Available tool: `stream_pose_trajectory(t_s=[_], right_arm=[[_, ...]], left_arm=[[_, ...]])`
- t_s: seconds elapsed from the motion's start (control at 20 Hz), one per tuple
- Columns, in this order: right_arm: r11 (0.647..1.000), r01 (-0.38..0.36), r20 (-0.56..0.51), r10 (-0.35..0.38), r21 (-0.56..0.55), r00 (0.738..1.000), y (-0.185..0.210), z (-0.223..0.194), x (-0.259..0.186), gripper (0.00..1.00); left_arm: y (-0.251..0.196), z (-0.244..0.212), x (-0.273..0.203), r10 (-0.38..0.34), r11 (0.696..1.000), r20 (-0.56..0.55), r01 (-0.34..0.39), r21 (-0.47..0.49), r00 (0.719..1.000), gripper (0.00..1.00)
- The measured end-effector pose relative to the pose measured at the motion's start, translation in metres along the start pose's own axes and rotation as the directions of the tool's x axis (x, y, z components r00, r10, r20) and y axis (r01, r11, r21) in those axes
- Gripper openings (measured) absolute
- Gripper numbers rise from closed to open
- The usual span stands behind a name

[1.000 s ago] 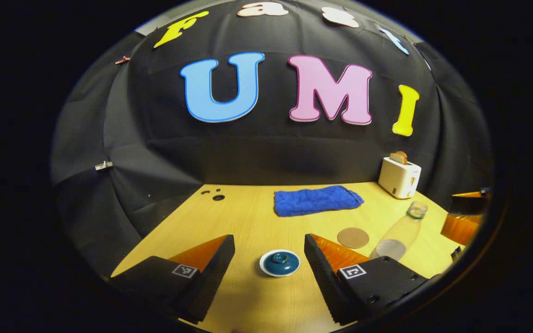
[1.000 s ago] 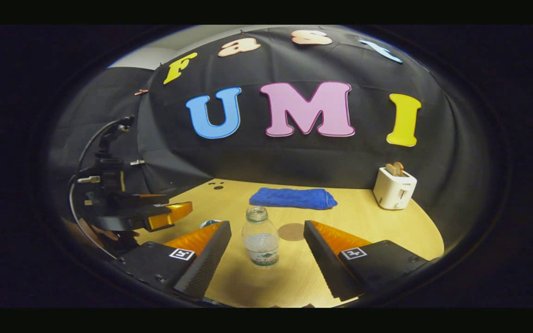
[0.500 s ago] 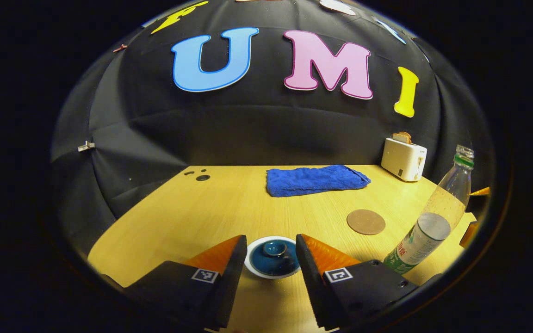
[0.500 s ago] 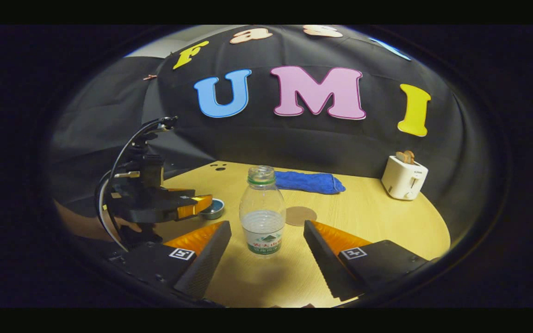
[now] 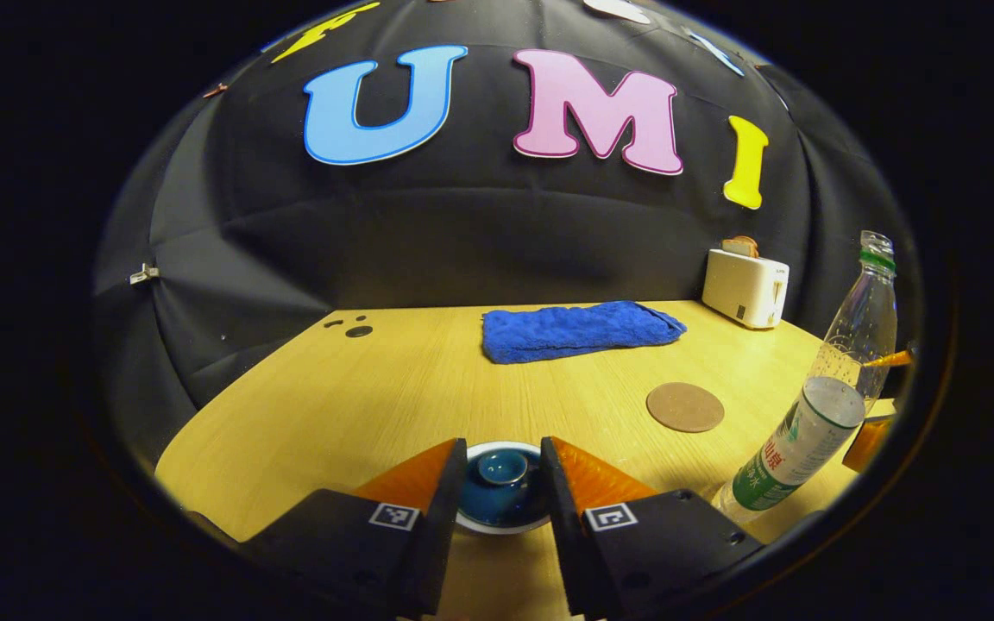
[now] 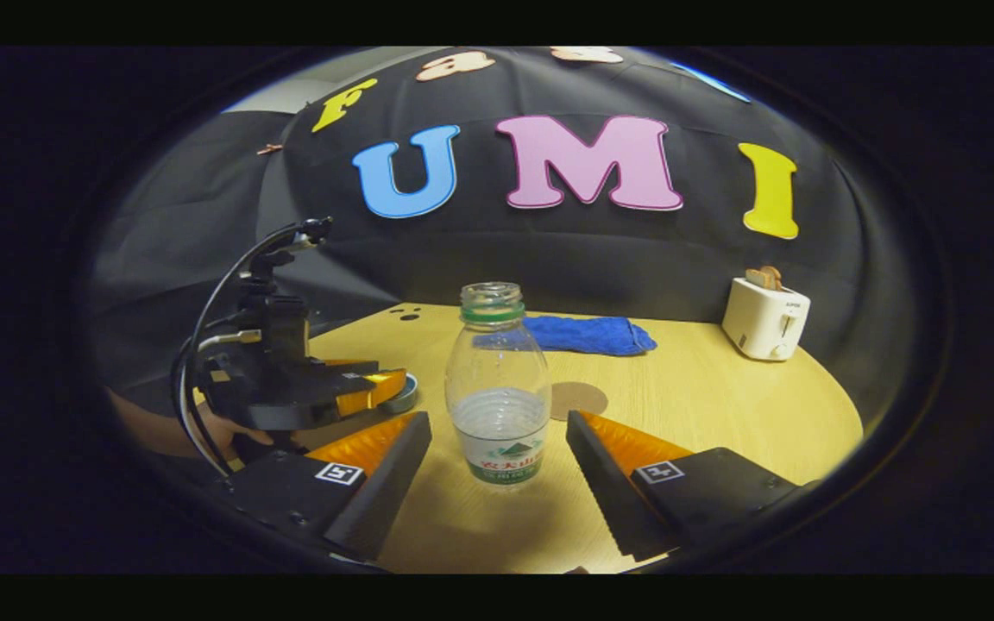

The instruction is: Open the teacup lid with one hand, grasp the water bottle and pour water into the teacup with the other hand; after pouring, place the water bottle on the coaster and then close the teacup lid.

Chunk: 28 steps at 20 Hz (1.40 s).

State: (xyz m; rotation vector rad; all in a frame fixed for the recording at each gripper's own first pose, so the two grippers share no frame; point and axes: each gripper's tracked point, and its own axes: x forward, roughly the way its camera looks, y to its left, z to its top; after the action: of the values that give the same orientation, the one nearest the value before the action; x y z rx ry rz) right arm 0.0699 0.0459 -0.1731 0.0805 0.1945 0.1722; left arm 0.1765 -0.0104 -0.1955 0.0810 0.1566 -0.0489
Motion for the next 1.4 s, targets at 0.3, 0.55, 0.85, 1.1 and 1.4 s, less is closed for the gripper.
stream_pose_trajectory(t_s=[0.3, 0.55, 0.85, 1.1, 1.4], right_arm=[[1.000, -0.014, 0.011, 0.014, 0.024, 1.000, 0.004, -0.012, 0.018, 0.99], [0.999, -0.029, 0.039, 0.028, 0.028, 0.999, 0.010, -0.006, 0.036, 1.00], [1.000, -0.017, 0.059, 0.016, 0.018, 0.998, 0.007, -0.005, 0.046, 1.00], [0.999, -0.006, 0.073, 0.003, 0.042, 0.997, 0.007, -0.005, 0.055, 1.00], [0.999, 0.016, 0.098, -0.021, 0.046, 0.995, 0.000, -0.006, 0.062, 0.88]], left_arm=[[0.001, -0.001, 0.003, 0.007, 0.999, 0.004, -0.007, 0.033, 1.000, 0.33], [0.006, 0.006, 0.004, 0.009, 1.000, 0.021, -0.009, 0.024, 1.000, 0.28], [0.023, 0.027, -0.010, 0.032, 0.999, 0.061, -0.031, -0.024, 0.998, 0.26], [0.033, 0.025, -0.029, 0.040, 0.998, 0.061, -0.037, -0.047, 0.997, 0.27], [0.039, 0.005, -0.040, 0.054, 0.996, 0.033, -0.051, -0.074, 0.998, 0.27]])
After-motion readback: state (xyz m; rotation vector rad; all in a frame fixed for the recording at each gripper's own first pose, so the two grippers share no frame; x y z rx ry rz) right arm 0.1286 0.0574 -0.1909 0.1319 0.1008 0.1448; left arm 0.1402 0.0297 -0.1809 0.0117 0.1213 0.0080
